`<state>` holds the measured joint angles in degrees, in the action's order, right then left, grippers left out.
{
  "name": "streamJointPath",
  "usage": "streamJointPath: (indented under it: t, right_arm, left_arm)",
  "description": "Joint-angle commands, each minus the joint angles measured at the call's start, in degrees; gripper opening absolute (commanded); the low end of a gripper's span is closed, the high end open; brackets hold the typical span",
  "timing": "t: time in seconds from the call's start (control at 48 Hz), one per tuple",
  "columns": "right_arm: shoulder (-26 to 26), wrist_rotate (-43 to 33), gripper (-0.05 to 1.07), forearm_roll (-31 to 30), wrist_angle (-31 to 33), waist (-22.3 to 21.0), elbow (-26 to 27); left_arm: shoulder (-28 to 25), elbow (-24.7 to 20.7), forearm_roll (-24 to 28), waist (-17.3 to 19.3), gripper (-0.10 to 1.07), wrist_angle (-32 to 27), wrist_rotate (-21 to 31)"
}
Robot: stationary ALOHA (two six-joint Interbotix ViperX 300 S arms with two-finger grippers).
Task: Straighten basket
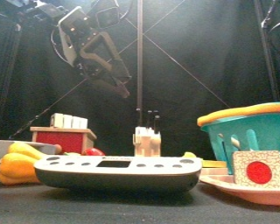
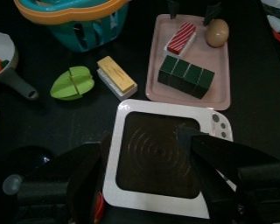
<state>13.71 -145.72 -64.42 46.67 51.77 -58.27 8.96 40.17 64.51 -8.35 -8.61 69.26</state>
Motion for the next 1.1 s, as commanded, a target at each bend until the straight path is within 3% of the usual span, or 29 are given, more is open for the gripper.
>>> streamJointPath:
  t: [0.0,0.208,0.438,0.562,0.896,1.083]
  right_arm:
    - [3.0,0.1,0.97,0.0,0.7,-0.3,0.4]
    - [10.9,0.1,0.97,6.1,3.9,-0.3,0.9]
    - [20.2,-0.3,0.97,17.2,17.5,0.2,1.1]
    - [23.4,-1.1,0.97,20.0,22.2,-0.4,1.0]
    - [25.7,-0.6,0.97,20.9,23.6,-11.1,0.3]
    - [25.9,-0.1,0.97,27.9,22.9,-14.8,-0.5]
  left_arm:
    - [1.5,-1.4,0.4,0.3,0.95,0.2,-0.4]
    - [5.7,-1.6,1.6,2.3,0.95,0.2,0.0]
    - [6.8,0.8,1.8,4.6,0.95,0.2,0.0]
    - [6.9,1.4,2.3,6.2,0.95,0.2,-0.2]
    - [10.0,2.1,2.8,11.8,0.95,3.0,-0.4]
    - [12.9,4.6,3.2,15.0,0.95,3.6,-0.3]
